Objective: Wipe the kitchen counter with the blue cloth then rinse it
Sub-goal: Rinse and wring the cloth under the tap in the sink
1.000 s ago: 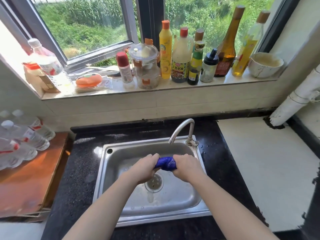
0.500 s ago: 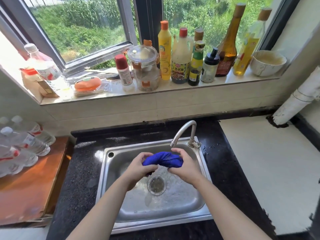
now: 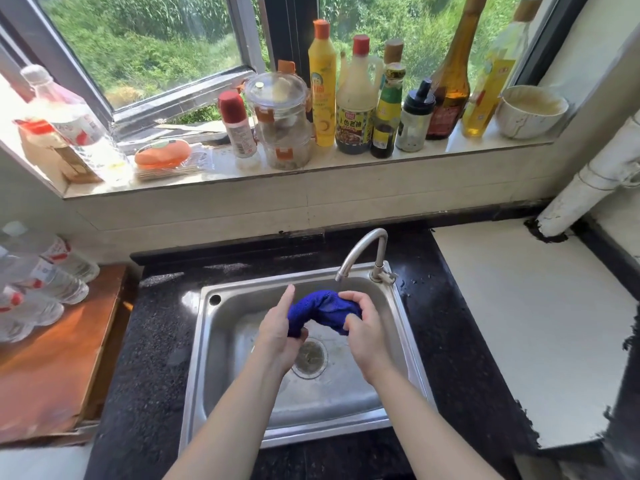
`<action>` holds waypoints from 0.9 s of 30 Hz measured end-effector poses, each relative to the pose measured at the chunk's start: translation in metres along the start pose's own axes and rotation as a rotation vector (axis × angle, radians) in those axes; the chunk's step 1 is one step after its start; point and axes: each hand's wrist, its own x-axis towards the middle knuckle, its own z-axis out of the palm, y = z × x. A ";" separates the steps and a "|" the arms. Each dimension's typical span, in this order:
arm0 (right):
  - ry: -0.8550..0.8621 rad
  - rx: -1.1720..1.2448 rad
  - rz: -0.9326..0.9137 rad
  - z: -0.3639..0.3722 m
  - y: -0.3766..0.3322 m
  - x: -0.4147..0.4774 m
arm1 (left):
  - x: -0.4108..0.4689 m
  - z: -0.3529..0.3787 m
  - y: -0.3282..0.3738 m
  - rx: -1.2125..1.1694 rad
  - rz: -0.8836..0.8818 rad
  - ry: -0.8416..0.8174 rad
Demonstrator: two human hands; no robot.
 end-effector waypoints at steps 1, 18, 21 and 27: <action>0.003 -0.003 -0.014 0.001 -0.001 -0.002 | 0.003 -0.002 -0.002 0.009 0.025 0.012; 0.079 0.068 -0.081 0.015 0.004 -0.001 | -0.017 -0.008 -0.013 0.288 0.102 -0.009; 0.091 0.006 -0.090 0.014 0.010 0.002 | -0.016 -0.009 -0.011 0.400 0.023 0.000; 0.076 0.118 -0.061 0.011 0.004 0.000 | -0.018 -0.007 0.004 -0.113 -0.153 -0.144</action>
